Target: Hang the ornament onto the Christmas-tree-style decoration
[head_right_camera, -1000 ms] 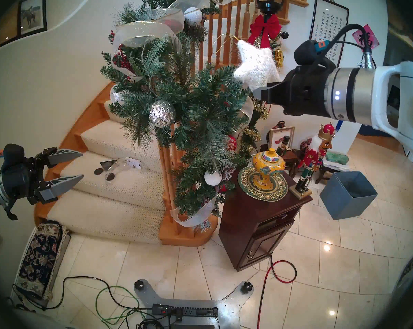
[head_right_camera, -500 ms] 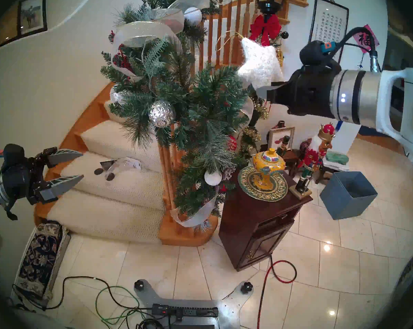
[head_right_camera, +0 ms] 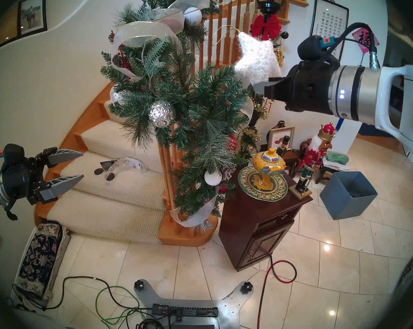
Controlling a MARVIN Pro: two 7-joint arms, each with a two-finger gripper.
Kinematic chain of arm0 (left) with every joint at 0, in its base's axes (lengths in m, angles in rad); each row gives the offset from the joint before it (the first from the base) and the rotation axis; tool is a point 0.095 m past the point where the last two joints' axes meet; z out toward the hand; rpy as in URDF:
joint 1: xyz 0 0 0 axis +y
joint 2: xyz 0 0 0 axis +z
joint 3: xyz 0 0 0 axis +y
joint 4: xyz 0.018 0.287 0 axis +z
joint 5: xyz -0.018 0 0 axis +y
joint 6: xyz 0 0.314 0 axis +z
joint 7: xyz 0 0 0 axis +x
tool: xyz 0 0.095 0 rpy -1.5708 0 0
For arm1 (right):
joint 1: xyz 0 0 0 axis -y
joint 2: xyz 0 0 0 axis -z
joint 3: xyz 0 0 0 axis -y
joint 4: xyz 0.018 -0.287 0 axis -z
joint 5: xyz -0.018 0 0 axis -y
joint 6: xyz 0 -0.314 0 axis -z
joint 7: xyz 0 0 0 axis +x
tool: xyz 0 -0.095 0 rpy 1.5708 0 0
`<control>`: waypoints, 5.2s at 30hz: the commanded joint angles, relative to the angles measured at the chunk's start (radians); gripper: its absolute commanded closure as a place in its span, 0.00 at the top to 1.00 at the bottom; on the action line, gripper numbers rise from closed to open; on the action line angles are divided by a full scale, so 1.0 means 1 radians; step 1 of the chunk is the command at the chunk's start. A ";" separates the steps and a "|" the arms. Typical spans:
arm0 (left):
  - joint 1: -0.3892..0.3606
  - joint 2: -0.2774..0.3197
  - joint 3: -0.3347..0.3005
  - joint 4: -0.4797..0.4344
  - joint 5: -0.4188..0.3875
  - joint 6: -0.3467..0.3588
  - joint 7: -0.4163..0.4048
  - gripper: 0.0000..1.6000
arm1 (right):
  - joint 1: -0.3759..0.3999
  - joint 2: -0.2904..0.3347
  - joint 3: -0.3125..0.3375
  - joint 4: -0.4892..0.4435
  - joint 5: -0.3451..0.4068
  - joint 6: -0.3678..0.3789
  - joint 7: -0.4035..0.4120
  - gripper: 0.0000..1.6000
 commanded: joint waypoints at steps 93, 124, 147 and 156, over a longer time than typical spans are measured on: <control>-0.001 -0.002 -0.001 -0.002 -0.002 0.000 0.000 1.00 | -0.037 0.009 -0.083 0.003 -0.052 -0.017 0.060 0.00; -0.001 -0.002 -0.001 -0.002 -0.002 0.000 0.000 1.00 | -0.040 -0.001 -0.115 0.003 -0.101 0.013 0.124 0.00; -0.001 -0.001 -0.001 -0.002 -0.002 0.000 0.000 1.00 | -0.055 0.031 -0.102 0.003 -0.060 0.083 0.133 0.00; -0.001 -0.001 -0.001 -0.002 -0.002 0.000 0.000 1.00 | -0.056 0.029 -0.115 0.003 -0.047 0.083 0.107 0.00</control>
